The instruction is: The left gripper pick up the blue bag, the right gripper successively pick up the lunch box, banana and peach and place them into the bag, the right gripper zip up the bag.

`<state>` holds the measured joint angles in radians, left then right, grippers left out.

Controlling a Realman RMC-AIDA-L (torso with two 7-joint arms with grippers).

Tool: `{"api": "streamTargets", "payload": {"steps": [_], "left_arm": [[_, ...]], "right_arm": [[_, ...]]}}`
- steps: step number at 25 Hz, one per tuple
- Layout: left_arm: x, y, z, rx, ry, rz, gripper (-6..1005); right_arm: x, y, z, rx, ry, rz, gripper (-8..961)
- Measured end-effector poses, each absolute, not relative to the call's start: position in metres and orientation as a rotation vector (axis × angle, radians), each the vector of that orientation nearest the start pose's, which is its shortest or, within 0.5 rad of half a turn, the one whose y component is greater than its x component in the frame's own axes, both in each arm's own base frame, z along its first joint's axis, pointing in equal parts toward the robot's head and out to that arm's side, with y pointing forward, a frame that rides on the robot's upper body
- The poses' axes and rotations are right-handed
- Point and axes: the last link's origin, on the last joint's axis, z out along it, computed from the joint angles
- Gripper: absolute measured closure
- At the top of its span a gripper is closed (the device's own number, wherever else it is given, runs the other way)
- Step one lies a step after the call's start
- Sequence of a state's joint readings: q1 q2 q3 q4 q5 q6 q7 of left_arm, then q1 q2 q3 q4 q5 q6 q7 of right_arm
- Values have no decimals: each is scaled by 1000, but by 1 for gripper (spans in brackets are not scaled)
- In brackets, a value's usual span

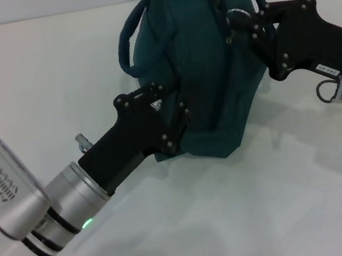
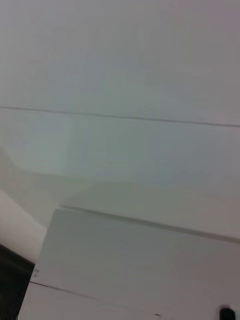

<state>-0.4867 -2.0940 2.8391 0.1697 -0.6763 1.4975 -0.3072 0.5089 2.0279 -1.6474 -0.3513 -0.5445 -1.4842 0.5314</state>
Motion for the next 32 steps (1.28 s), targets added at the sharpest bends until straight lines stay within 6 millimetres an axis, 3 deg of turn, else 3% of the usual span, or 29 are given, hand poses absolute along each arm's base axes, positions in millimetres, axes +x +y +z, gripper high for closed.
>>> {"api": "streamTargets", "payload": {"steps": [11,21,32], "left_arm": [[-243,264,-77,-2300,-10,-1096,968],[-263,267,-49,-2237,50,-1048,969],[-276,265,-36,-2221,77,-989,969]], "right_arm": [[190,320,-35,-2329,-113,1266,936],[176,314,-41,-2342,-102,1342,936],[193,343,-28,-2145,134,1269,936]]}}
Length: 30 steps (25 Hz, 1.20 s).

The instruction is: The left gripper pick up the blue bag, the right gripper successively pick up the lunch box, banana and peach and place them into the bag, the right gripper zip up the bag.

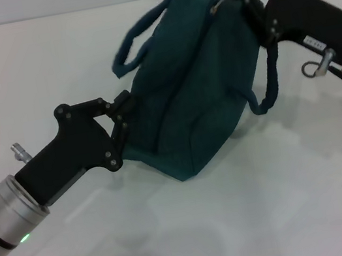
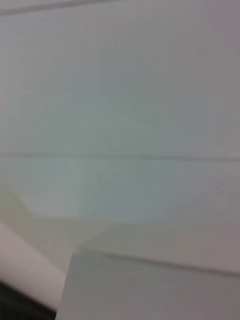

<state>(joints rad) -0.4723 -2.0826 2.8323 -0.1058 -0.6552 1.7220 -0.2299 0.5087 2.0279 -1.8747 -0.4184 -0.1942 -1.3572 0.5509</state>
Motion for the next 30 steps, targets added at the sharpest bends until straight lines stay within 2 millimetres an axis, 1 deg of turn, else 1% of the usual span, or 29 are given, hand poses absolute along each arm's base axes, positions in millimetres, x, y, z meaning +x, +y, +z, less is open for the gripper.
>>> {"api": "streamTargets", "payload": {"steps": [9,19,25,26,28,30], "left_arm": [[-280,267,-34,-2231,82,-956,978],[-277,268,-38,-2229,74,-965,999],[-266,278,-30,-2042,-87,-1109,954],[-264,281,-30,-2039,-114,-1138,947],[-259,287,-28,-2094,-182,-1202,932],[-252,297,-25,-2186,-250,-1256,850]], "right_arm": [[210,354,-15,-2015,257,1251,936],[220,360,-14,-1968,337,1211,937],[218,358,-19,-1992,334,1209,937],[218,358,-19,-1994,333,1210,937],[217,357,-20,-2000,332,1212,937],[217,356,-20,-2002,331,1214,937]]}}
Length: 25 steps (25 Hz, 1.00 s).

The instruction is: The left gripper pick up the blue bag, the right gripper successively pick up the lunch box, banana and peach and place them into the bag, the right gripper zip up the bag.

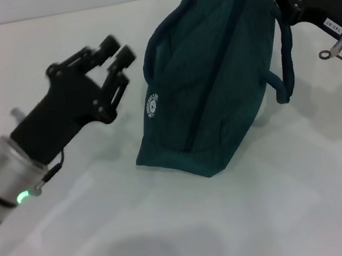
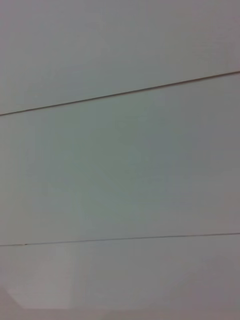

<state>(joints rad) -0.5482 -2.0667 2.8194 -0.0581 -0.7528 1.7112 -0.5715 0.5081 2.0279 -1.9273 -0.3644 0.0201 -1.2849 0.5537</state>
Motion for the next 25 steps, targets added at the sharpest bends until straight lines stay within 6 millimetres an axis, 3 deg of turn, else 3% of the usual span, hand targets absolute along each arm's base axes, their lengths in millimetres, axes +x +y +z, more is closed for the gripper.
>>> {"api": "streamTargets", "payload": {"steps": [6,9,18,25], "left_arm": [[-225,334,-14,-2525,-407,-1245,611],[-207,346,-12,-2566,-364,-1264,495],[-166,367,-22,-2693,-342,-1237,305],[-155,382,-45,-2710,-360,-1103,175]], "right_arm": [[217,356,-22,-2013,330,1211,937],[216,356,-22,-2016,328,1212,937],[215,356,-23,-2020,327,1211,937],[214,357,-23,-2022,325,1214,937]]}}
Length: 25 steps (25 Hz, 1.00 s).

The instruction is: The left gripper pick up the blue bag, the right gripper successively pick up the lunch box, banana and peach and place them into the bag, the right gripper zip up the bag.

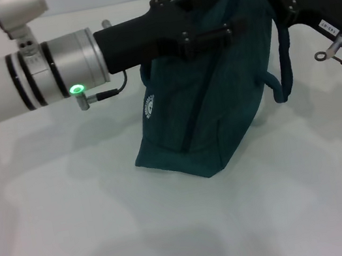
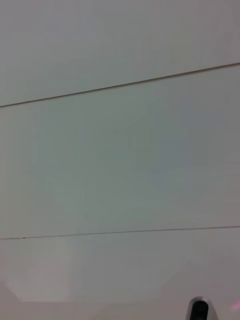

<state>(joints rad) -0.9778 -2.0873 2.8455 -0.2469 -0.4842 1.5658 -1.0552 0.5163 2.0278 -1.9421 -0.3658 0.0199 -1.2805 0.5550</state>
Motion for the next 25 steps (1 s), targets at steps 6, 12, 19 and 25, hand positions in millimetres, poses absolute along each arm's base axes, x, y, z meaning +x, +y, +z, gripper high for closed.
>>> {"api": "streamTargets", "payload": {"steps": [6,12,19,25], "left_arm": [[-156,385,-54,-2675,-319,-1053,281],[-161,386,-58,-2658,-299,-1021,412],[-166,379,-59,-2640,-246,-1033,518],[-173,373,-55,-2626,-190,-1050,729]], "right_arm": [[214,357,-23,-2022,324,1214,937],[213,357,-23,-2022,322,1217,937],[212,357,-23,-2022,320,1221,936],[210,353,-28,-2056,309,1222,936]]}}
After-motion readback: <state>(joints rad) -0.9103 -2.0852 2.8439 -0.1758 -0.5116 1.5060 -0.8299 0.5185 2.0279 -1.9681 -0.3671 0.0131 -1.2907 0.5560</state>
